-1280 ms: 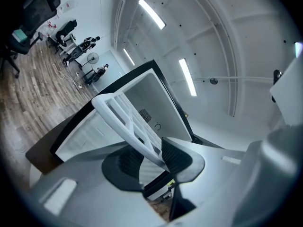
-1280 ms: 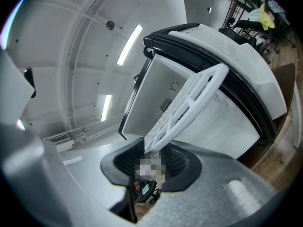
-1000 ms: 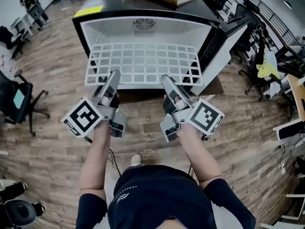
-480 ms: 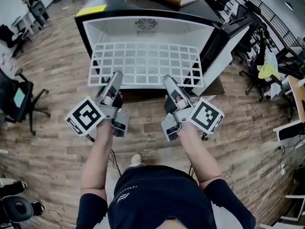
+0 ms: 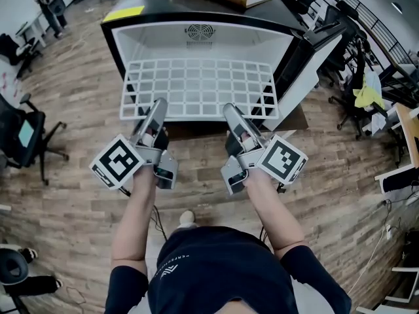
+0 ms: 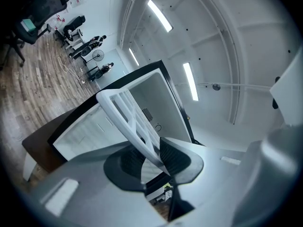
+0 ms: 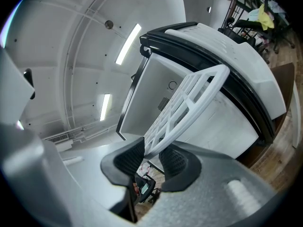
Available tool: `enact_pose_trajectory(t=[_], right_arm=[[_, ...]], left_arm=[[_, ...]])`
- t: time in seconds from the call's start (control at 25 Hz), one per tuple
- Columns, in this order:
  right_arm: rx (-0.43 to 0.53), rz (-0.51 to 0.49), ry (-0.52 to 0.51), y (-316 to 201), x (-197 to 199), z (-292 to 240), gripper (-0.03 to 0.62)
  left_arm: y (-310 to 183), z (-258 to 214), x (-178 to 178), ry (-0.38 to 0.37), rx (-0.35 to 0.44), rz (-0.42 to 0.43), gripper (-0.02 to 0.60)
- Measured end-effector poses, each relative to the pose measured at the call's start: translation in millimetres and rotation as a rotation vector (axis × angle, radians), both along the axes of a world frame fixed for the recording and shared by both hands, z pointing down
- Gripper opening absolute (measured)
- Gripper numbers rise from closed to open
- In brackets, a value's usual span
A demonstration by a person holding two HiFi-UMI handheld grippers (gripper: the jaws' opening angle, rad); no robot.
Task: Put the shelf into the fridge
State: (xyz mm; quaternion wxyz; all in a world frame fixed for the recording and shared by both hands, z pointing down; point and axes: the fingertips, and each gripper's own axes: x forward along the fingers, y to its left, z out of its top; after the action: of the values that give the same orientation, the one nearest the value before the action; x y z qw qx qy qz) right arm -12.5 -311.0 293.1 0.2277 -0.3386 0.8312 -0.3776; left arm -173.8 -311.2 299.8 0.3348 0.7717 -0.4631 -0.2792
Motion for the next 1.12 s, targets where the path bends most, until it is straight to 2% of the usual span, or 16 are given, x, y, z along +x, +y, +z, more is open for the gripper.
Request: enact_pose_trajectory(t=[0.12,0.2,0.84,1.12], right_arm=[[0.012,0.002,0.032,-1,2,2,0.097],[0.012,0.003,0.036,-2,2,2,0.097],[0.006,0.001,0.015,-6,-3,0,0.103],[0.027,0.031,0.058,-10,0,-6,0.107]], left_arm=[[-1,-8,10,0.108,0.031,0.046,0.103],[-3,-13,14,0.153,0.046,0.073,0.1],[-10,-13,12,0.132,0.049,0.082,0.107],[-14,-17,10,0.117,0.052,0.076,0.114]])
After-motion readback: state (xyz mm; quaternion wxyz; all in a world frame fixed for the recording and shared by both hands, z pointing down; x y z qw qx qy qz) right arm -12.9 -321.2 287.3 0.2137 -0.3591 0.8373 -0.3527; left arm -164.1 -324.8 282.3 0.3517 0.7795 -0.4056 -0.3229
